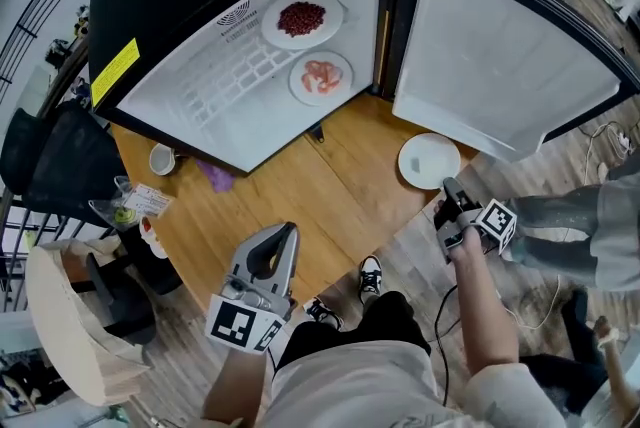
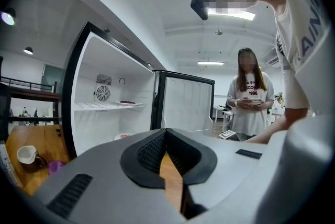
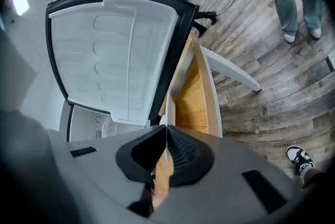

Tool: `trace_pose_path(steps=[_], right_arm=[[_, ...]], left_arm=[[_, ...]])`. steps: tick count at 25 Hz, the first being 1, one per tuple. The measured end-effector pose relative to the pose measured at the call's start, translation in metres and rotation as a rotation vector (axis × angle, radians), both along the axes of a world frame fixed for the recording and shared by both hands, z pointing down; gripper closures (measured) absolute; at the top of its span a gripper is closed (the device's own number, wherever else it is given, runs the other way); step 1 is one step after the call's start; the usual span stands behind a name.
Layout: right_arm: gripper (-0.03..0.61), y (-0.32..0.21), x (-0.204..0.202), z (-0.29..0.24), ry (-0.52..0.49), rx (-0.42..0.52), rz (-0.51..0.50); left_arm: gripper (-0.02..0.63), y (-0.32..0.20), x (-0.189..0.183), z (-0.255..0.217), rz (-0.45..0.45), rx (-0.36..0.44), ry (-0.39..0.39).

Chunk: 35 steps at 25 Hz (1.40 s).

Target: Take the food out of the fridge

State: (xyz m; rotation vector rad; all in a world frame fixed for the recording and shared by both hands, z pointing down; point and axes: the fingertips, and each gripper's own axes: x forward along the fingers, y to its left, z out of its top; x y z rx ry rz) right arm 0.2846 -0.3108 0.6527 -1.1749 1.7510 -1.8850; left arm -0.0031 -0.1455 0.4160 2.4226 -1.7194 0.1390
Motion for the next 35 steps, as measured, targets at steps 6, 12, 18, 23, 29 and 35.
trace_pose_path(steps=[6,12,18,23,29,35], right_arm=[[0.552,-0.001,0.005,0.011,0.054,-0.059,-0.015],[0.522,0.002,0.016,0.015,0.138,-0.080,-0.048],[0.460,0.005,0.017,0.026,0.151,-0.102,-0.083],[0.437,0.006,0.015,0.035,0.160,-0.116,-0.091],[0.417,0.008,0.017,0.041,0.176,-0.120,-0.096],[0.420,0.045,0.021,0.026,0.241,-0.107,-0.121]], left_arm=[[0.606,-0.003,0.001,0.000,-0.008,-0.004,-0.001],[0.606,-0.003,0.004,0.003,-0.002,-0.010,0.005],[0.606,-0.003,0.008,0.006,0.004,-0.018,0.010],[0.605,0.001,0.009,0.007,0.006,-0.026,0.012],[0.606,0.004,0.007,0.006,-0.011,-0.024,0.015],[0.605,0.009,0.003,0.002,-0.013,-0.011,0.017]])
